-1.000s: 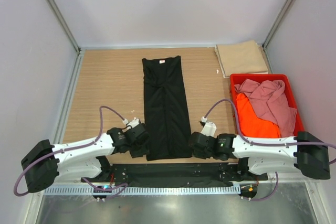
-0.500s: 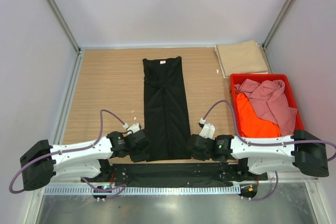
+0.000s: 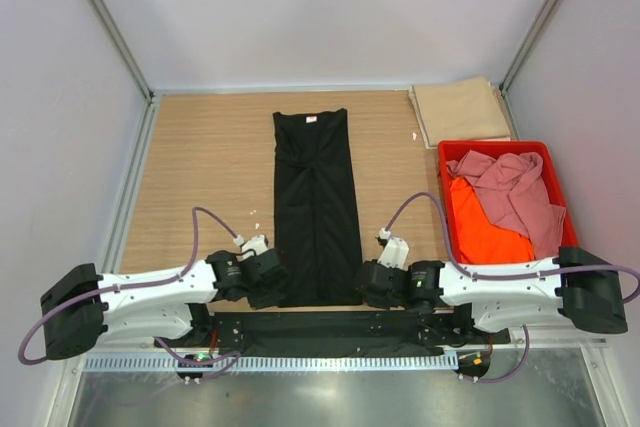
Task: Fold and stack the t-shirts
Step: Fold the tshirt
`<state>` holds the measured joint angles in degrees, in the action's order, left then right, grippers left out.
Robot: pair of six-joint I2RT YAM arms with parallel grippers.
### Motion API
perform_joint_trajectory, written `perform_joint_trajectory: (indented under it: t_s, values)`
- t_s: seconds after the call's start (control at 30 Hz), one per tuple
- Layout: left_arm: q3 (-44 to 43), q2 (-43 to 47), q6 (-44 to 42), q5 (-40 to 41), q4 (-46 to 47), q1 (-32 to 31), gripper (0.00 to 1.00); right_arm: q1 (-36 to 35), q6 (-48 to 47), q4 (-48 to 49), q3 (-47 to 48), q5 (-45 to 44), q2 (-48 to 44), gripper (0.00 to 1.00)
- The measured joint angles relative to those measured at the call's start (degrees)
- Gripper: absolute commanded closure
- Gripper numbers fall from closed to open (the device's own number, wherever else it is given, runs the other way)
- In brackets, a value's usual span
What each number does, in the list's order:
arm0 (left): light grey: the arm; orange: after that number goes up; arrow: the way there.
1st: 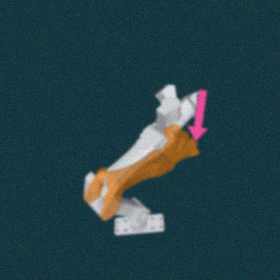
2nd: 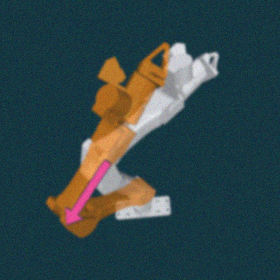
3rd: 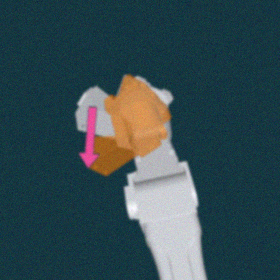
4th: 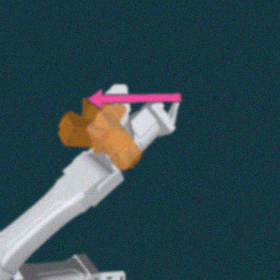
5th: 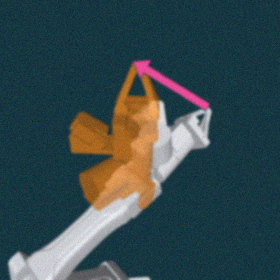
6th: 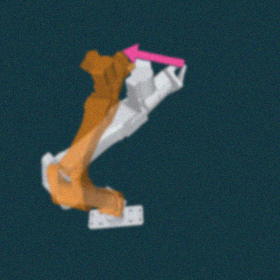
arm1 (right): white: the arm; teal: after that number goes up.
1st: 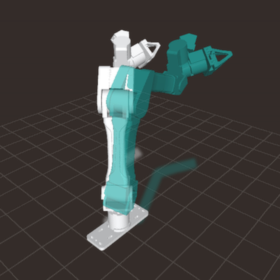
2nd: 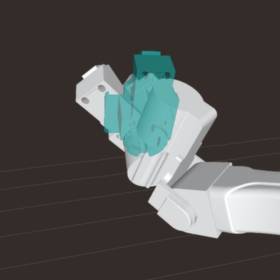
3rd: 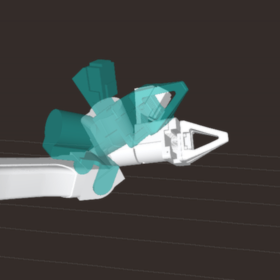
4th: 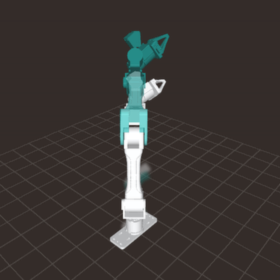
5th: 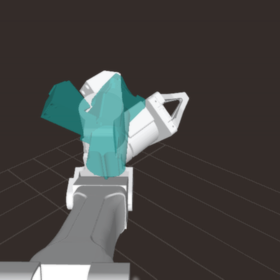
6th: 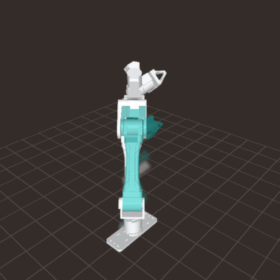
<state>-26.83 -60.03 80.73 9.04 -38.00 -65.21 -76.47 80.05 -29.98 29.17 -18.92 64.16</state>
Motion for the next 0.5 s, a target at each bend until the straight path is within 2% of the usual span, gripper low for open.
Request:
perform_joint_trajectory:
  t_s: [0.23, 0.4, 0.5]
  values:
    - [-0.2, 1.5, 0.1, -0.3, 0.3, 0.0, 1.00, -3.3, 1.3, -2.0, 0.5, -3.2, 0.0, 0.99]
    - [-0.3, 3.6, 0.1, -1.6, 4.3, 0.4, 1.00, -4.5, 1.0, -5.2, 4.9, -5.9, 0.0, 0.99]
    - [-1.7, 2.8, -1.1, -2.2, 3.6, 2.4, 1.00, -4.5, 0.6, -6.3, 7.3, -8.1, 0.0, 0.99]
